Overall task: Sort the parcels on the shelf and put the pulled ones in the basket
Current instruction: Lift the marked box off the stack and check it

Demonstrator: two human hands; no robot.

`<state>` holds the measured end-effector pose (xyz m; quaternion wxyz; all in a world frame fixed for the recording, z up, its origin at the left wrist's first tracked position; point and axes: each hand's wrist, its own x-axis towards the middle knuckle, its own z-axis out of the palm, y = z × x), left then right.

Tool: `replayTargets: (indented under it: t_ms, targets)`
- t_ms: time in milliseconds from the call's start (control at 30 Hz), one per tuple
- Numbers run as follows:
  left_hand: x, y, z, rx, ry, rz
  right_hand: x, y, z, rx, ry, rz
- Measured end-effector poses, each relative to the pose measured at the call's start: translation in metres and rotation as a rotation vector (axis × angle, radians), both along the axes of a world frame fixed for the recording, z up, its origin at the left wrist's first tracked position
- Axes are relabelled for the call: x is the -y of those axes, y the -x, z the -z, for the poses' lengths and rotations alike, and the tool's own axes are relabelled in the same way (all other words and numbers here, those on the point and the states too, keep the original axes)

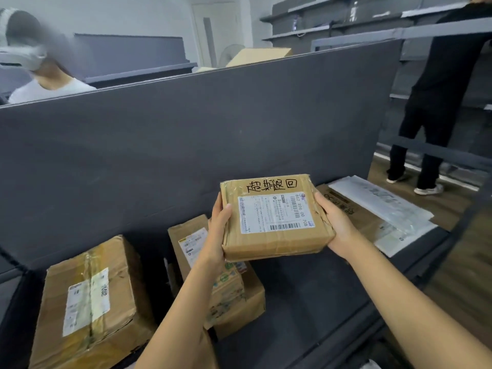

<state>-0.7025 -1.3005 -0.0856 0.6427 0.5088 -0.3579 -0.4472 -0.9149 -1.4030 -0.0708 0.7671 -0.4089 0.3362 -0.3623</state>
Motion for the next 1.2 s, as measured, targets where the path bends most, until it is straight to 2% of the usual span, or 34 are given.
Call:
replayTargets:
  t_ms: [167,333,500,667,833,933,1067,1200]
  targets:
    - [0.022,0.074,0.008,0.138,0.008,0.211,-0.007,0.085,0.012,-0.020,-0.039,0.182]
    - [0.035,0.170,0.011,0.060,0.034,0.449,-0.027,0.187,0.032,-0.067,-0.069,0.382]
    - [0.044,0.269,0.039,0.005,-0.070,0.608,-0.063,0.290,0.062,-0.036,-0.144,0.580]
    - [0.043,0.364,0.081,-0.030,-0.203,0.750,-0.114,0.379,0.099,-0.141,-0.175,0.745]
    - [0.041,0.431,0.132,0.037,-0.342,0.856,-0.153,0.434,0.143,-0.236,-0.256,0.814]
    - [0.042,0.449,0.175,0.144,-0.464,0.873,-0.160,0.445,0.185,-0.280,-0.312,0.848]
    - [0.045,0.461,0.258,0.366,-0.643,0.864,-0.160,0.446,0.275,-0.382,-0.400,0.862]
    - [0.057,0.473,0.354,0.614,-0.649,0.864,-0.156,0.444,0.385,-0.453,-0.555,0.893]
